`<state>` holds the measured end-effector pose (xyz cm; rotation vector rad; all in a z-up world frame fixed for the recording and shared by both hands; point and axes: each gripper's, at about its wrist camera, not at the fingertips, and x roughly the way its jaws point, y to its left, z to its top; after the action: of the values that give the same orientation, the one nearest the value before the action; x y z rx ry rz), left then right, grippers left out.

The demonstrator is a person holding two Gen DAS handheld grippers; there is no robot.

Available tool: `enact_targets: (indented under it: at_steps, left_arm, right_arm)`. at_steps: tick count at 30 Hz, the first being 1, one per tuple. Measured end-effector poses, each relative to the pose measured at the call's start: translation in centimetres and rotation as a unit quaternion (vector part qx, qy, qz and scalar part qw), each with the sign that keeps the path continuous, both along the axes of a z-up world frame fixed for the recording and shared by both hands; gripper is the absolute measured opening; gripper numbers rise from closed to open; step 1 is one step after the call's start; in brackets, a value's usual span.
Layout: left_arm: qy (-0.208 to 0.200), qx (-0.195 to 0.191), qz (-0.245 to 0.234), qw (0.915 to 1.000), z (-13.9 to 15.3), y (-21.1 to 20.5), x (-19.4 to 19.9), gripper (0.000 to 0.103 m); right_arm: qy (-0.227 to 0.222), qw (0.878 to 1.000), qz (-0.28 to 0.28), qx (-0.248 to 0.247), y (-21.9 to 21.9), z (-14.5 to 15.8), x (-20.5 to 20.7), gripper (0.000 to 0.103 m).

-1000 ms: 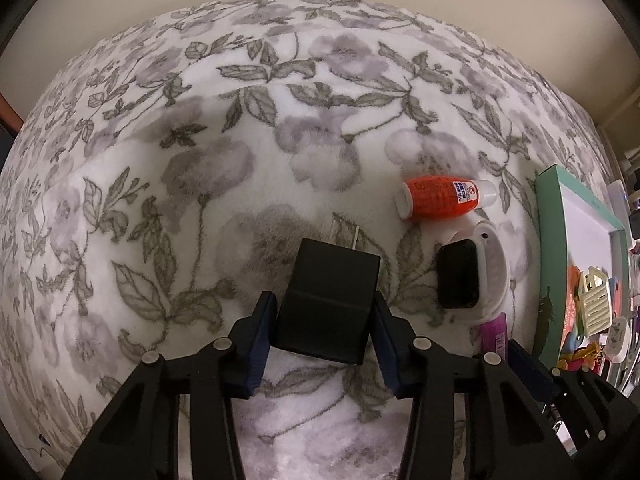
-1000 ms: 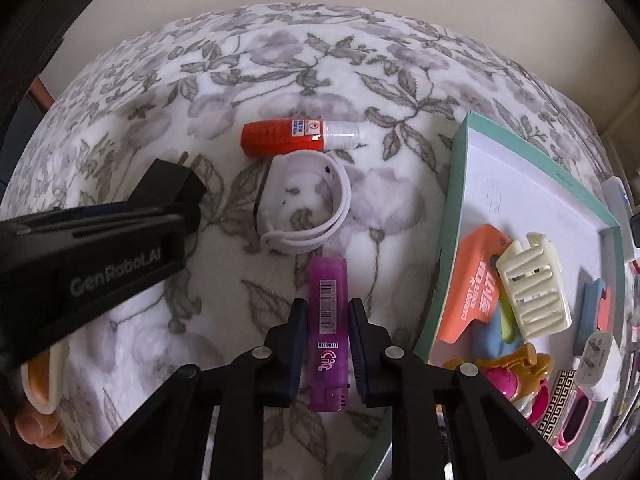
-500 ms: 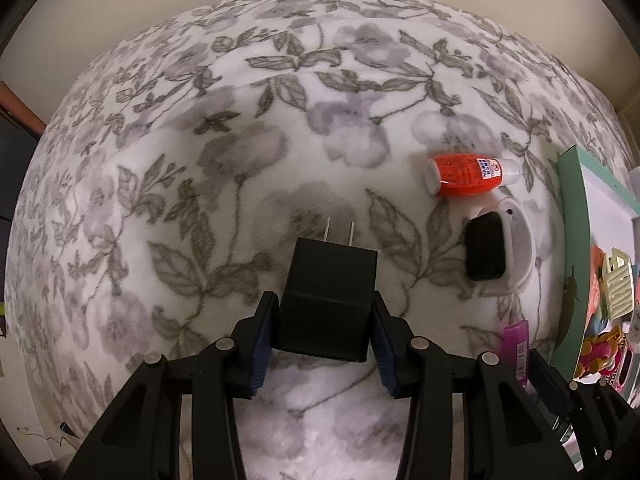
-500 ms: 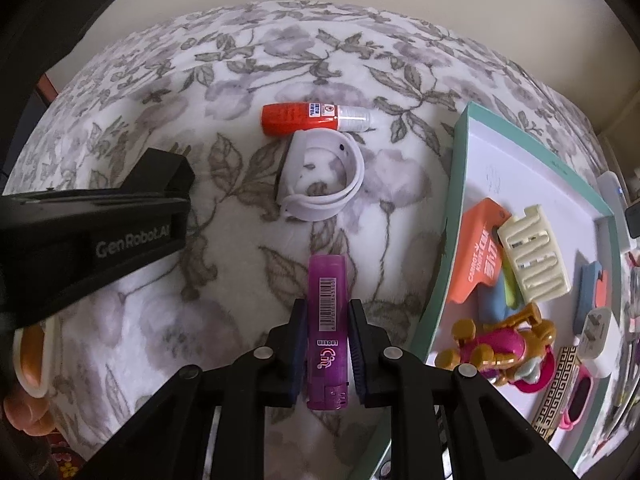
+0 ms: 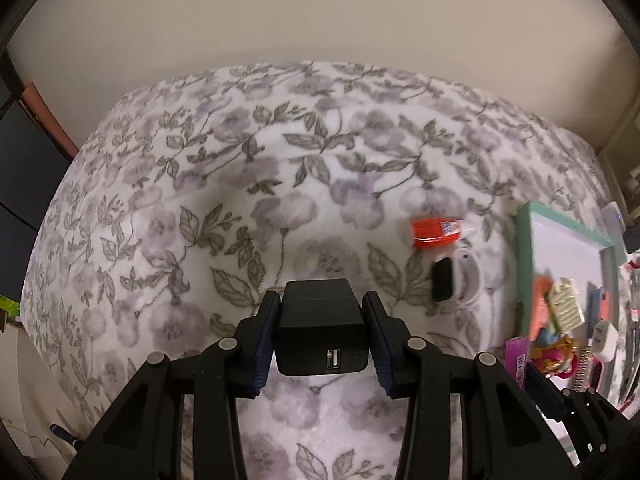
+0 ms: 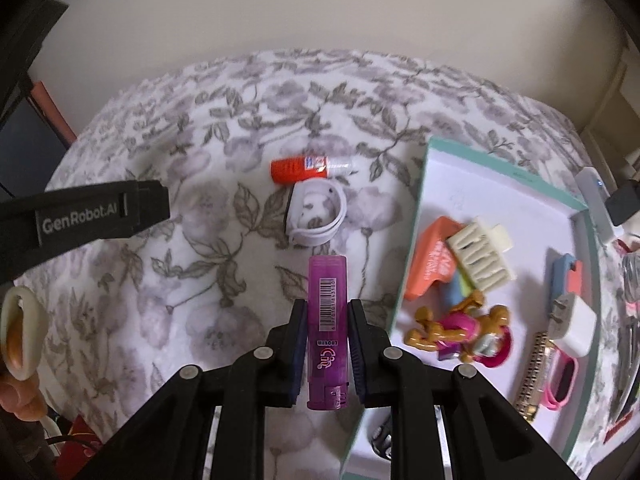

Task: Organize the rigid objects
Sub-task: 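Carry adapter and lighter into the tray, lowering both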

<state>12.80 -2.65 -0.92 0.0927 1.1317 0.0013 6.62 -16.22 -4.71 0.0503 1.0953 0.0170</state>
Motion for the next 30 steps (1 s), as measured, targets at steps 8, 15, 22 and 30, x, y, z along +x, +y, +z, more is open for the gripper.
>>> enact_targets:
  at_steps: [8, 15, 22, 30]
  left_arm:
    - [-0.036, -0.011, -0.011, 0.9992, 2.9, -1.6, -1.8, 0.044]
    - [-0.075, -0.017, -0.046, 0.9959, 5.4, -4.7, -4.4, 0.044]
    - [-0.067, -0.050, -0.104, 0.9911, 5.9, -9.0, -6.3, 0.044]
    - [-0.036, -0.041, -0.171, 0.9837, 4.0, -14.5, -8.3, 0.044]
  right_arm:
    - [-0.041, 0.998, -0.030, 0.023, -3.1, 3.5, -2.4, 0.021]
    - [-0.086, 0.993, -0.077, 0.028, -7.7, 7.2, -5.0, 0.021]
    - [-0.114, 0.985, -0.131, 0.017, -12.2, 9.3, -6.8, 0.021]
    - [-0.106, 0.979, -0.173, 0.022, -16.5, 9.5, -8.3, 0.021]
